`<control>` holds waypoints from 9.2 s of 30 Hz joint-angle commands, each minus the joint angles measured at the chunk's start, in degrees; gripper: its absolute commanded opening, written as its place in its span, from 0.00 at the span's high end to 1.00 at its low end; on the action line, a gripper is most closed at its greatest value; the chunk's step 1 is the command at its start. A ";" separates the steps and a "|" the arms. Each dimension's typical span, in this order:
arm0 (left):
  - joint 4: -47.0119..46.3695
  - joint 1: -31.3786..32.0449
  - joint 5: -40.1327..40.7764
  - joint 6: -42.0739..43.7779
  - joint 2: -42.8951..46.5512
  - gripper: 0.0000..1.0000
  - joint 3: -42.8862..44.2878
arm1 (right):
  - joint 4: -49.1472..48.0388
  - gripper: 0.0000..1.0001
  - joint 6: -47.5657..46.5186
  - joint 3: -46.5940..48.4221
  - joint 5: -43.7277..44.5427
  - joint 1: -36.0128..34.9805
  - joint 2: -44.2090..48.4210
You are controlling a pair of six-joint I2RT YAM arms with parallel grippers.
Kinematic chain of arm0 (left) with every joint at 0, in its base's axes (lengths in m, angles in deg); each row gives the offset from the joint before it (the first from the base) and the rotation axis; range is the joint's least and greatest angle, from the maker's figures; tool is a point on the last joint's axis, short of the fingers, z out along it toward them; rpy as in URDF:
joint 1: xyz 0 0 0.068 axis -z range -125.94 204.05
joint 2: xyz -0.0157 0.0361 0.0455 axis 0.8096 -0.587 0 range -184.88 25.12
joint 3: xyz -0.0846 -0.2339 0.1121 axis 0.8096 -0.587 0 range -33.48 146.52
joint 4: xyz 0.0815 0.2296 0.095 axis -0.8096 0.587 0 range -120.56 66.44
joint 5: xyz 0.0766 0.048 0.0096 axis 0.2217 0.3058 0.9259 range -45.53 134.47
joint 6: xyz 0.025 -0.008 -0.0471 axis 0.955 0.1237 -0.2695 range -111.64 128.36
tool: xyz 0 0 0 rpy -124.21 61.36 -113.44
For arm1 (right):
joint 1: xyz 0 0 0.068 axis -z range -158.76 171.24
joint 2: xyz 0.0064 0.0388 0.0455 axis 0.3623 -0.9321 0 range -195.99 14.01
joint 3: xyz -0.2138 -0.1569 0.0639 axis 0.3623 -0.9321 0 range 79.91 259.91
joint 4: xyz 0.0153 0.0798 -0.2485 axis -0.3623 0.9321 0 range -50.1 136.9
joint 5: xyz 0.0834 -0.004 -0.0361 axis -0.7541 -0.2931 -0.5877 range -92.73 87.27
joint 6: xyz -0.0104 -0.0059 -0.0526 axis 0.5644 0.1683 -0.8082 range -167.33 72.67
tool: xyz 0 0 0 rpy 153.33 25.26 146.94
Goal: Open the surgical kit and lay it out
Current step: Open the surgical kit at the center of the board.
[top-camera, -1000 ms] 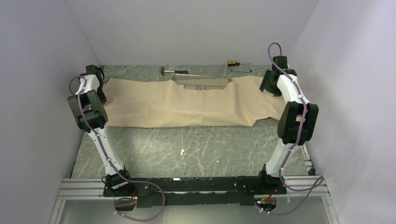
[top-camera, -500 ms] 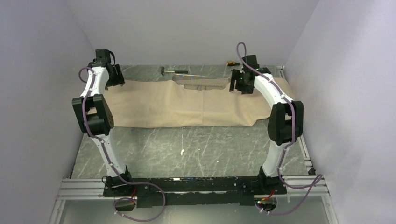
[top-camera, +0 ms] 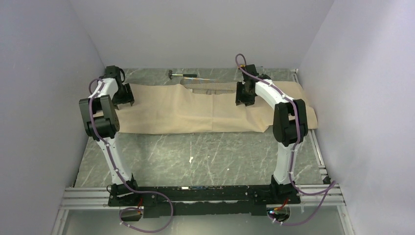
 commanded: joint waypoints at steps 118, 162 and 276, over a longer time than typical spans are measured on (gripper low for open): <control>7.66 -3.39 7.71 -4.59 -9.56 0.25 7.20 | -2.52 0.31 0.57 34.59 29.10 7.92 -25.81; 6.34 -3.99 3.56 -5.15 -5.80 0.22 8.41 | 21.98 1.00 5.25 21.08 30.97 7.81 -7.25; 47.34 -6.37 31.94 -59.11 58.67 0.05 -34.00 | 28.00 0.74 44.35 -47.12 27.28 29.06 32.94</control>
